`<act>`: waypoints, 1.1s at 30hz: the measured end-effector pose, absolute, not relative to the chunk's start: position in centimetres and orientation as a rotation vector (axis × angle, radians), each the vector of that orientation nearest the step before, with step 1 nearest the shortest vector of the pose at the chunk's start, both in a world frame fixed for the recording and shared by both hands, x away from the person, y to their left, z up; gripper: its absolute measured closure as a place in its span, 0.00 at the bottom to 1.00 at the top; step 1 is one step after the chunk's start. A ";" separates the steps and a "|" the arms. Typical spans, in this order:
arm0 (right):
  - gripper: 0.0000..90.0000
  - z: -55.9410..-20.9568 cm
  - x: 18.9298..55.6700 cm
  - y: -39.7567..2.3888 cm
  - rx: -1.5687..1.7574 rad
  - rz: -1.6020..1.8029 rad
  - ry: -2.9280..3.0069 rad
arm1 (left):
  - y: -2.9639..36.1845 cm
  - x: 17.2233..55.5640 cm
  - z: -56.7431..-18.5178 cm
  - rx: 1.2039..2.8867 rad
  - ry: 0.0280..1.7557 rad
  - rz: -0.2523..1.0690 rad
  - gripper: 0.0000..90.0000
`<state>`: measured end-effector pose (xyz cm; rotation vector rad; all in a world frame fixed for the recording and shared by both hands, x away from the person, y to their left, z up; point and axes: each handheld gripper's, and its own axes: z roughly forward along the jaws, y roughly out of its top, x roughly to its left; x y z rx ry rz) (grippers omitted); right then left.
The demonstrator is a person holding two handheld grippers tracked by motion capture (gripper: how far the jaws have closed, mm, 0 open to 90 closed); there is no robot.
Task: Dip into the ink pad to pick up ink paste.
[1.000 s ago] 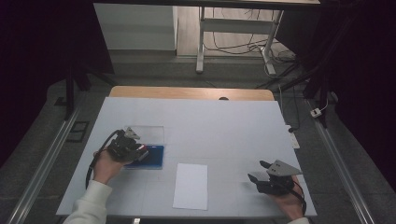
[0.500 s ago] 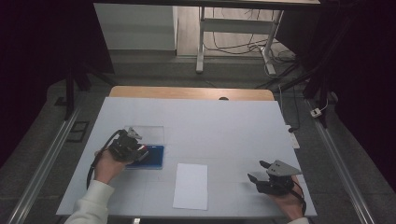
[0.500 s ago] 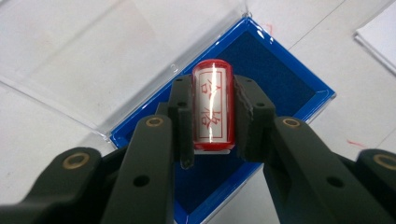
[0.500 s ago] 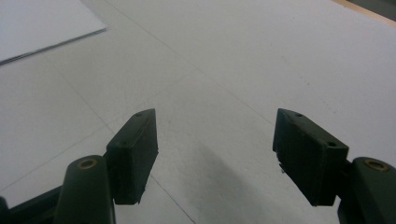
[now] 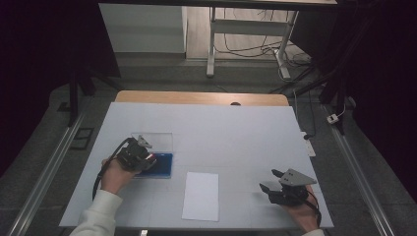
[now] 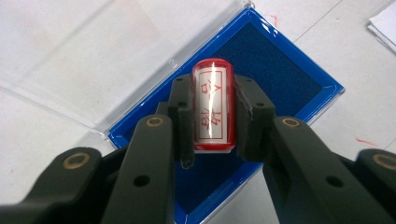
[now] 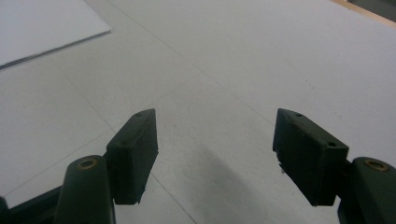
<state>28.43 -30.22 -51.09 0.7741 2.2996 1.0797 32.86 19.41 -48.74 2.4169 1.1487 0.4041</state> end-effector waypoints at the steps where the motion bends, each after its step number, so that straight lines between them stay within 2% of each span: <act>1: 0.34 -51.1 28.4 -30.2 0.772 1.081 2.298 | 19.5 32.9 -48.7 2.413 1.151 0.399 0.80; 26: 0.34 -51.0 28.4 -30.3 0.772 1.083 2.298 | 19.8 32.7 -48.8 2.397 1.129 0.408 0.79; 27: 0.34 -51.0 28.4 -30.3 0.773 1.085 2.297 | 19.8 32.7 -48.5 2.396 1.121 0.411 0.79; 28: 0.34 -51.0 28.4 -30.3 0.773 1.085 2.297 | 19.6 32.4 -47.9 2.417 1.104 0.474 0.79; 31: 0.34 -51.0 28.4 -30.5 0.776 1.085 2.294 | 20.3 32.2 -46.8 2.307 1.095 0.458 0.79; 33: 0.34 -51.0 28.3 -30.6 0.790 1.084 2.293 | 20.4 32.1 -46.6 2.295 1.095 0.465 0.79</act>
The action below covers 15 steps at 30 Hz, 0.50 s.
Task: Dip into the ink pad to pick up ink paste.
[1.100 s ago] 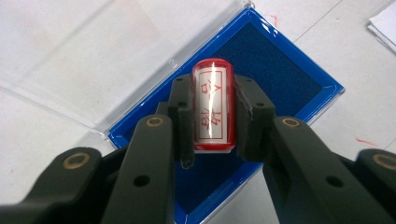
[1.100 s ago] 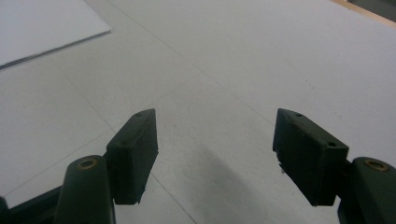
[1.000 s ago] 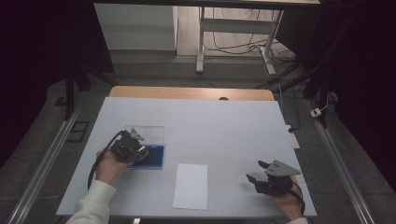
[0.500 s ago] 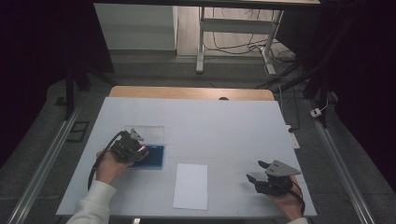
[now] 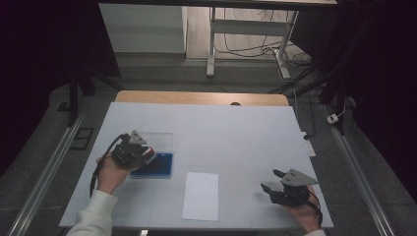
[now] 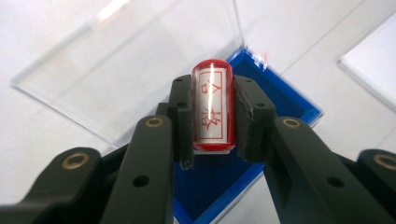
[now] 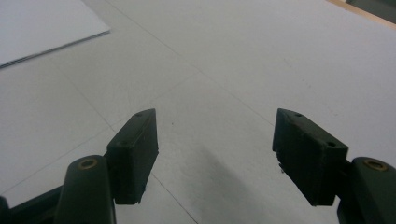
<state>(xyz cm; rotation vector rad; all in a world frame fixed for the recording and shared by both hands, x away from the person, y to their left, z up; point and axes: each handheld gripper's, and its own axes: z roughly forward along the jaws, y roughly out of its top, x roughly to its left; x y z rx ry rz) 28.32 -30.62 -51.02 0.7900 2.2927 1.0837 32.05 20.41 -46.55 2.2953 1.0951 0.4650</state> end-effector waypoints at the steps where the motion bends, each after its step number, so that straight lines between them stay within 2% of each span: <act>1: 0.34 -51.0 28.3 -30.7 0.784 1.085 2.290 | 20.5 32.0 -46.3 2.289 1.092 0.466 0.79; 3: 0.34 -51.0 28.3 -30.8 0.790 1.082 2.287 | 20.7 31.7 -45.9 2.250 1.059 0.418 0.79; 15: 0.34 -51.0 28.2 -30.8 0.787 1.078 2.285 | 20.9 31.0 -44.5 2.184 1.005 0.405 0.79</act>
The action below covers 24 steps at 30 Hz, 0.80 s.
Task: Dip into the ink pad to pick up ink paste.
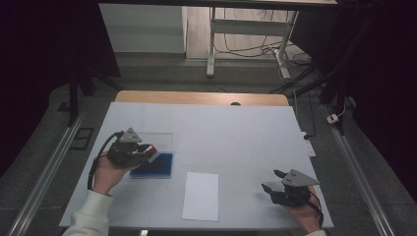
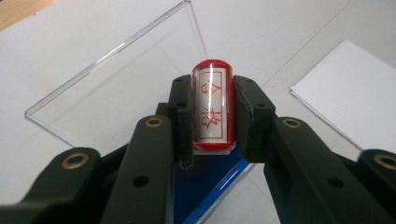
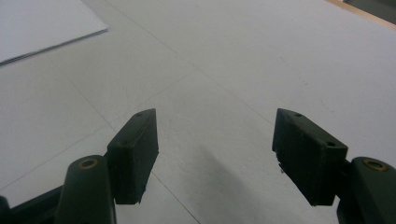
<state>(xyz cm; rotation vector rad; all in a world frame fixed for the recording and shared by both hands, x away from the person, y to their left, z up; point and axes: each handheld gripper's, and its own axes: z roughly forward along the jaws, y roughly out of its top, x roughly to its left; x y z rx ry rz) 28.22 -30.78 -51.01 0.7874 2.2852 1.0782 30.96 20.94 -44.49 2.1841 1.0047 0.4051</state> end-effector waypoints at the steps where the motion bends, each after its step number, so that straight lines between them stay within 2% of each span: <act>1: 0.34 -51.0 28.2 -30.8 0.785 1.080 2.286 | 21.0 30.9 -44.4 2.183 1.006 0.407 0.79; 24: 0.34 -51.0 28.2 -30.9 0.784 1.068 2.286 | 20.8 30.1 -43.5 2.147 0.949 0.361 0.79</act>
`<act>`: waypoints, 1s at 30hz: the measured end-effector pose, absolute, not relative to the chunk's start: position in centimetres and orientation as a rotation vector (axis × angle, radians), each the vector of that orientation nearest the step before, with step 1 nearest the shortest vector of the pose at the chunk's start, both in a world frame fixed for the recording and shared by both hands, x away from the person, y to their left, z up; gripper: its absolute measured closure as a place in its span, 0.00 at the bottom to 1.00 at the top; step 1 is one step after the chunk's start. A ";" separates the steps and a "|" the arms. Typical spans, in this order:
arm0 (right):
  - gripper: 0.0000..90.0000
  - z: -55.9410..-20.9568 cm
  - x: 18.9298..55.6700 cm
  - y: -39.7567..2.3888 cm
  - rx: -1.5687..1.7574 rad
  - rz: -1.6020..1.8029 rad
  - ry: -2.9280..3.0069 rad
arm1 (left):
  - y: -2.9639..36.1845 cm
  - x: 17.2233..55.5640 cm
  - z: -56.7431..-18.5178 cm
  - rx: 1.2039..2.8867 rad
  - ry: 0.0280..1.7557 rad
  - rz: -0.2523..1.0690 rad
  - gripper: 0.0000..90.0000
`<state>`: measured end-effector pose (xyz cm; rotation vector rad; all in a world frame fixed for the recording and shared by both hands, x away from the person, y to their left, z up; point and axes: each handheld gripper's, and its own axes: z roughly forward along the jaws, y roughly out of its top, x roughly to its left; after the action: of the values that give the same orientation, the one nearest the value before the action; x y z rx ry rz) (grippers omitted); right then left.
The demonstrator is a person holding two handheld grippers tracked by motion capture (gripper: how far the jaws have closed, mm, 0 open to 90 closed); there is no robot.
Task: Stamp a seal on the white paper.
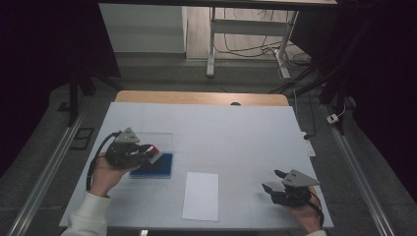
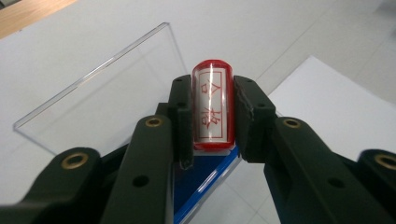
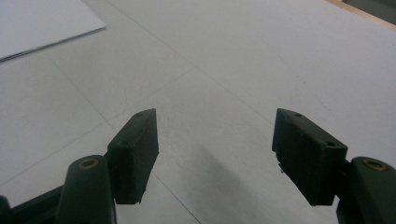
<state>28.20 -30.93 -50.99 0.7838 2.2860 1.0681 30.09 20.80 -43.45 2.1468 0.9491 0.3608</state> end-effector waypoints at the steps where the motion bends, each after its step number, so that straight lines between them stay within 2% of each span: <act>1: 0.34 -51.0 28.2 -30.9 0.784 1.068 2.286 | 20.7 30.1 -43.4 2.150 0.944 0.361 0.79; 30: 0.34 -51.0 28.2 -30.9 0.787 1.066 2.282 | 17.6 29.2 -42.7 2.177 0.815 0.300 0.79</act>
<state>28.22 -30.91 -51.01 0.7870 2.2825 1.0663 29.15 17.58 -42.74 2.1774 0.8152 0.3000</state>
